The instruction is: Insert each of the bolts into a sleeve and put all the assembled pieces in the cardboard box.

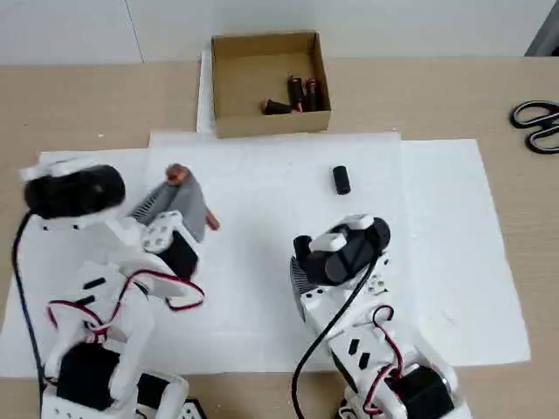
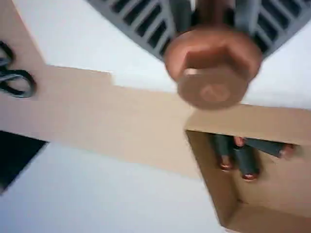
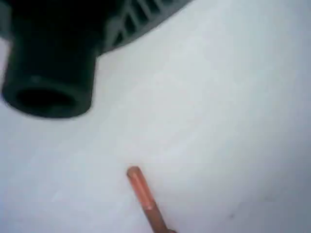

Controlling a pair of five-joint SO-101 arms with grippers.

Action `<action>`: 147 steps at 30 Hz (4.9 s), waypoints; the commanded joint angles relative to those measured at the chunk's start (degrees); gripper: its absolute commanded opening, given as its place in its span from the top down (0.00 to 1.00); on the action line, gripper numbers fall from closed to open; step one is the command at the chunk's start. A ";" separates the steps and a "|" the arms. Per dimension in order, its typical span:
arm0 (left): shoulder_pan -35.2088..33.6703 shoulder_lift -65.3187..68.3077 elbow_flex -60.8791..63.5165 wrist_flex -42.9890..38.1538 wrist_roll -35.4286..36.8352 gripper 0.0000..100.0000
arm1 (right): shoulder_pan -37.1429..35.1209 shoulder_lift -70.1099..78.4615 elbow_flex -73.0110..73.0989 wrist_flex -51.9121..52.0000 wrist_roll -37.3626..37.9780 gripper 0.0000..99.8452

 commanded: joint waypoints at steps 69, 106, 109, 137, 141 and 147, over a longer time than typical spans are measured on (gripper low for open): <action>27.25 -2.02 12.00 3.34 -2.55 0.99 | -10.07 -3.74 2.55 -13.58 7.21 1.00; 25.05 -1.76 14.81 3.96 -11.87 0.82 | -6.11 -3.74 2.81 -13.49 7.21 1.00; 21.27 -1.76 14.55 3.08 -15.21 0.82 | -6.11 -3.74 2.81 -13.41 7.21 1.00; 7.91 1.93 -3.21 2.02 -14.42 0.82 | -5.93 -3.74 4.92 -13.05 6.95 1.00; -2.02 11.34 -10.86 1.76 -12.13 0.82 | -3.47 -3.74 5.63 -13.05 6.86 1.00; -10.64 27.78 -26.77 4.92 -11.08 0.82 | 1.98 -3.74 7.82 -13.14 6.86 1.00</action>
